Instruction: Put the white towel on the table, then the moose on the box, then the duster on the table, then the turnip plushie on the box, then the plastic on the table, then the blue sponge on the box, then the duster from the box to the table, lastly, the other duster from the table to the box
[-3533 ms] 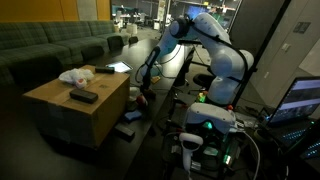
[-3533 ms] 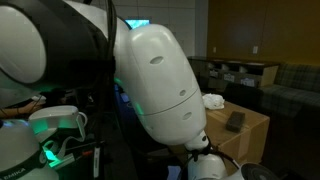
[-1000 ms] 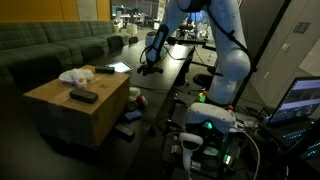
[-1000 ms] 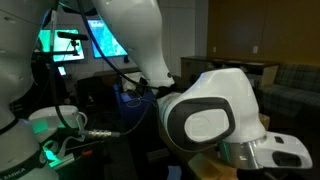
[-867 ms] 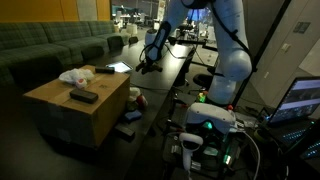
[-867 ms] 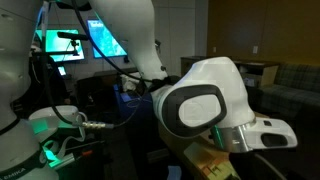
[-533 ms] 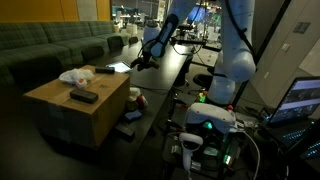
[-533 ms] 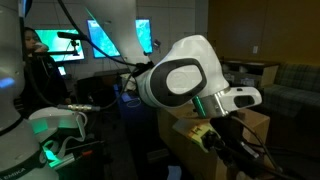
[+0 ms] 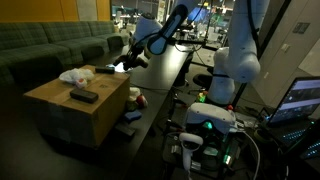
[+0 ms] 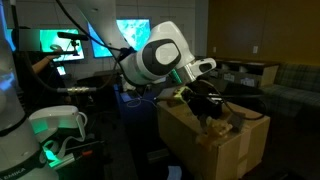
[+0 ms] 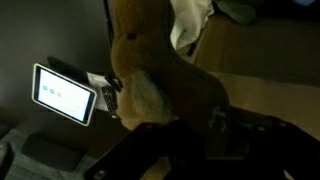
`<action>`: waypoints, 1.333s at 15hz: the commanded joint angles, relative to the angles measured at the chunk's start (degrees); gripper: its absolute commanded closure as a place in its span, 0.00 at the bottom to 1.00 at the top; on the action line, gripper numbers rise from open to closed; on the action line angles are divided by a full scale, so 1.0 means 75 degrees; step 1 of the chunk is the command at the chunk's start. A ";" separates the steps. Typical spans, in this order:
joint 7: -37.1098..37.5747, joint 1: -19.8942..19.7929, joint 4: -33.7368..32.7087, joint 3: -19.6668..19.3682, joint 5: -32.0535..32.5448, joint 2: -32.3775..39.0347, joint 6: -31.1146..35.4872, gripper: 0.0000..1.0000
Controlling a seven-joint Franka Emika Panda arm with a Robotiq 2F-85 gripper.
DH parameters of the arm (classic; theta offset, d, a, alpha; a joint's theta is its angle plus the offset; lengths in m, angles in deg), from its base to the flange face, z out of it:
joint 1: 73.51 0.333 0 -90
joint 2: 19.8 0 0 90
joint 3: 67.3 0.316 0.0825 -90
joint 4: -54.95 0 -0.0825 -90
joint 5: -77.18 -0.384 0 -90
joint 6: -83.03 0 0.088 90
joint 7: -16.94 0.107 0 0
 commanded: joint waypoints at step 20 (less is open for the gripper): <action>-0.0891 -0.0152 -0.1425 0.2633 -0.2182 0.1663 0.0596 0.96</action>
